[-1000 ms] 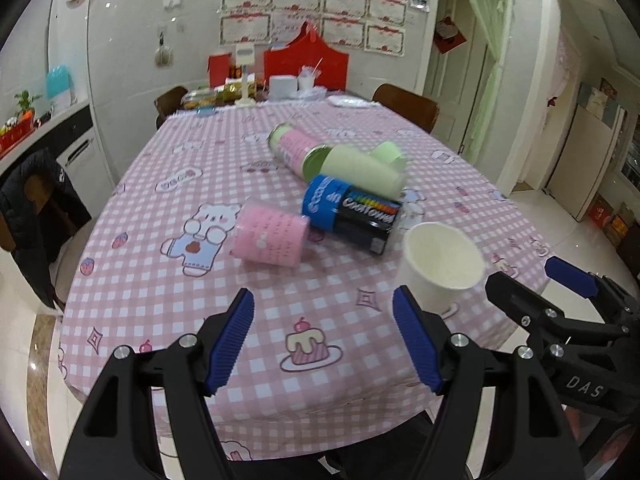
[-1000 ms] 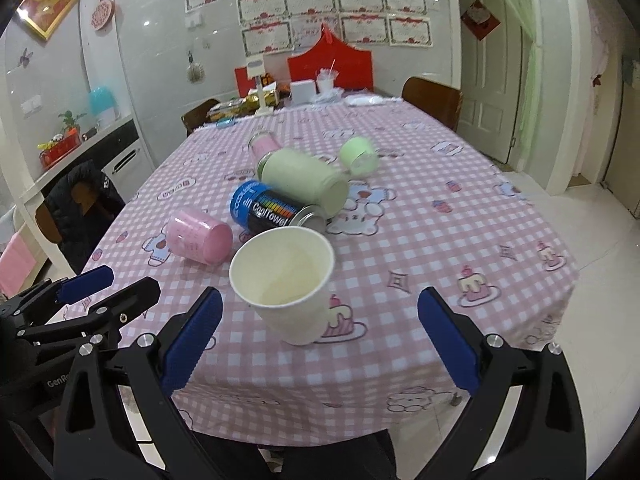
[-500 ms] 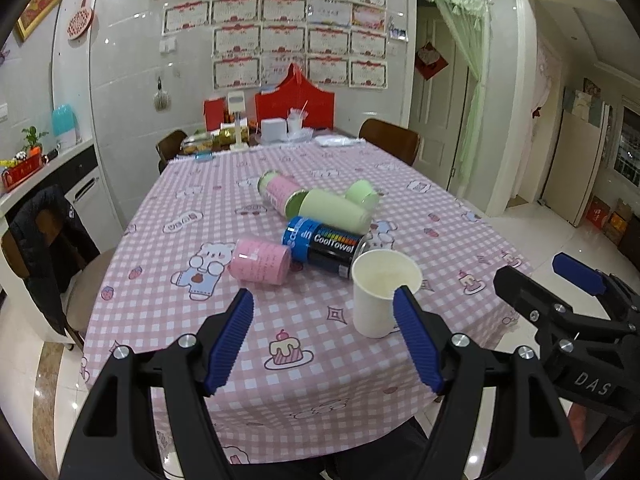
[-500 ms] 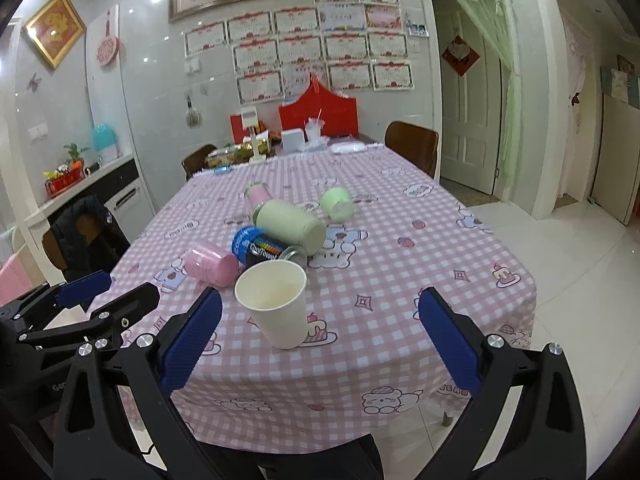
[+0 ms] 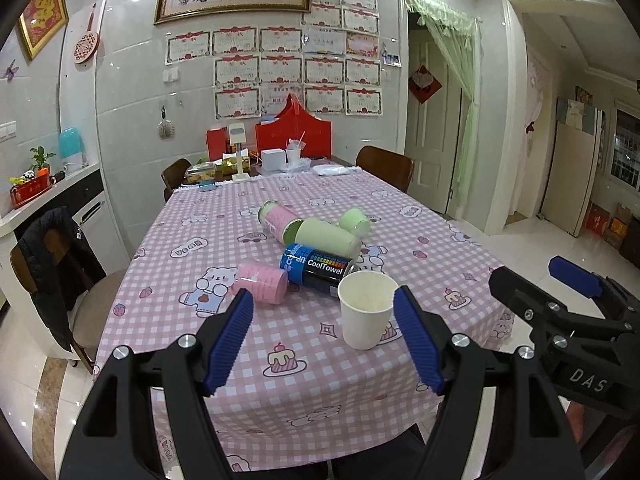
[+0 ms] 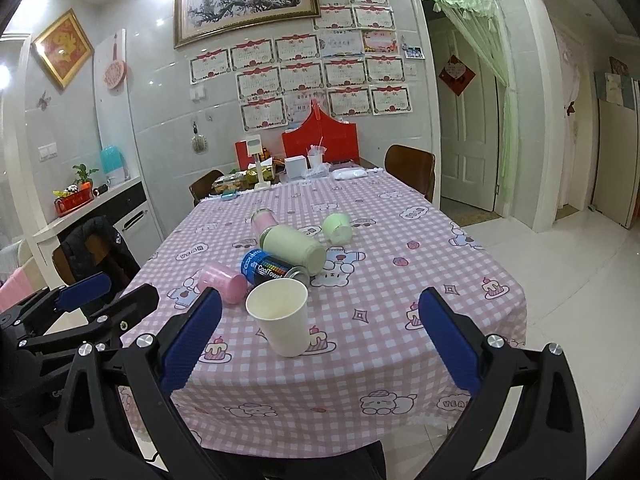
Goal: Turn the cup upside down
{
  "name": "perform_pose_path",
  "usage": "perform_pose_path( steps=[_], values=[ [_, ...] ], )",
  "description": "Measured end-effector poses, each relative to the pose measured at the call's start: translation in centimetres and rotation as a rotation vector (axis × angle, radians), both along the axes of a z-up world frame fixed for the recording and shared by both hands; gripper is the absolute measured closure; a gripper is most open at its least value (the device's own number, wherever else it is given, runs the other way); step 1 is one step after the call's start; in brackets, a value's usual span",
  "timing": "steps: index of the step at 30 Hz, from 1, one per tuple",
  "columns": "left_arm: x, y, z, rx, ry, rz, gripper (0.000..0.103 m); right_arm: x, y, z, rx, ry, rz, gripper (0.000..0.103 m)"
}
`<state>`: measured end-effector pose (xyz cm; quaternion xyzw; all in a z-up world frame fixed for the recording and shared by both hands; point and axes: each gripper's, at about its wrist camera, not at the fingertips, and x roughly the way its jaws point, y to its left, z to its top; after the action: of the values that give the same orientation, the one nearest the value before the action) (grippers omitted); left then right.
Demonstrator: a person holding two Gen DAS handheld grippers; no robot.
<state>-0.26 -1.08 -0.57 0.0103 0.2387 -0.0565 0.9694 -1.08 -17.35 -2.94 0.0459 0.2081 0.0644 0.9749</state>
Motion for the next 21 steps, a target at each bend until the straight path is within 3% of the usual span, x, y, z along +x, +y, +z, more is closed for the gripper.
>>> perform_pose_path(
  steps=[21],
  values=[
    [-0.58, 0.18, 0.51, 0.003, -0.021, 0.014, 0.031, -0.14, -0.01, -0.02, 0.009, -0.001, 0.018, 0.008]
  ],
)
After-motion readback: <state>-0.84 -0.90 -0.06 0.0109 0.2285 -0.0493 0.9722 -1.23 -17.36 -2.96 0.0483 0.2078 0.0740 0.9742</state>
